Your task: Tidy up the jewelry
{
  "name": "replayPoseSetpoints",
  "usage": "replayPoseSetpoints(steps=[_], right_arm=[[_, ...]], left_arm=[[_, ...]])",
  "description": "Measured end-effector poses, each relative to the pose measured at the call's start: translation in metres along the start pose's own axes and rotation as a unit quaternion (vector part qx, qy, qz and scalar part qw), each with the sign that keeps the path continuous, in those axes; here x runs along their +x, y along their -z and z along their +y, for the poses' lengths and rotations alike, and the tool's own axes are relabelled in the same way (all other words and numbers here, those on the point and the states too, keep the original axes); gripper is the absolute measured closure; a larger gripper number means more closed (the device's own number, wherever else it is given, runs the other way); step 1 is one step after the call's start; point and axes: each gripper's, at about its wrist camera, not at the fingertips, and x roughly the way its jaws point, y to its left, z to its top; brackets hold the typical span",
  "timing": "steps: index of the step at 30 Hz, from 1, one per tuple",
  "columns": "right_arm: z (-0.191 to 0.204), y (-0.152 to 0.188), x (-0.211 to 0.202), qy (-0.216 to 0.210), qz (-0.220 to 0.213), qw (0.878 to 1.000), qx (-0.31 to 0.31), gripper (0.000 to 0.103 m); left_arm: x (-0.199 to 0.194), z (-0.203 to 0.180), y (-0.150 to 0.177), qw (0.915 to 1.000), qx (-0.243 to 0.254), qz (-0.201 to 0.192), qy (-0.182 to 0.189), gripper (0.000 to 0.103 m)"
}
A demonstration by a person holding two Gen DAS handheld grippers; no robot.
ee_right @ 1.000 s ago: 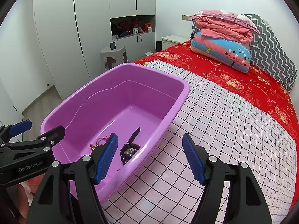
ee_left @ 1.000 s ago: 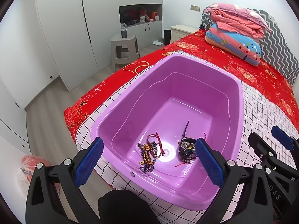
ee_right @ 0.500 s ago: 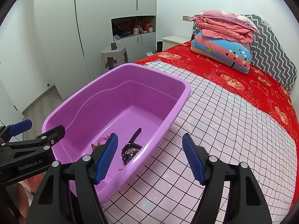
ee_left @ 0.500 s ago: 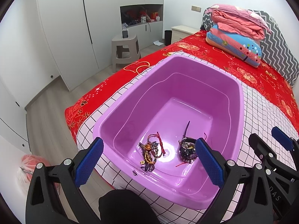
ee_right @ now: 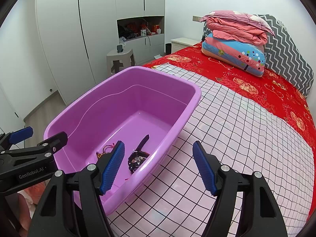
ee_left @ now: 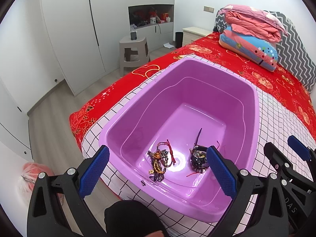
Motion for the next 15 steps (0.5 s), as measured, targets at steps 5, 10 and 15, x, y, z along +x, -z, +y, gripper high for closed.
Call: replayPoseSetpoints(steps=[5,10,15], right_arm=[[0.0009,0.0009,0.0003,0.0,0.0,1.0,0.0,0.035],[0.0006,0.0012,0.0009,0.0,0.001,1.0,0.002,0.035],[-0.0001,0.0021,0.0022,-0.001,0.001,1.0,0.002,0.035]], left_arm=[[0.0,0.0006,-0.0005,1.0,-0.001,0.0,0.001,0.006],[0.0009,-0.0015,-0.001,1.0,0.002,0.002,0.0,0.006],[0.0013,-0.002,-0.0011,1.0,0.002,0.002,0.0,0.006]])
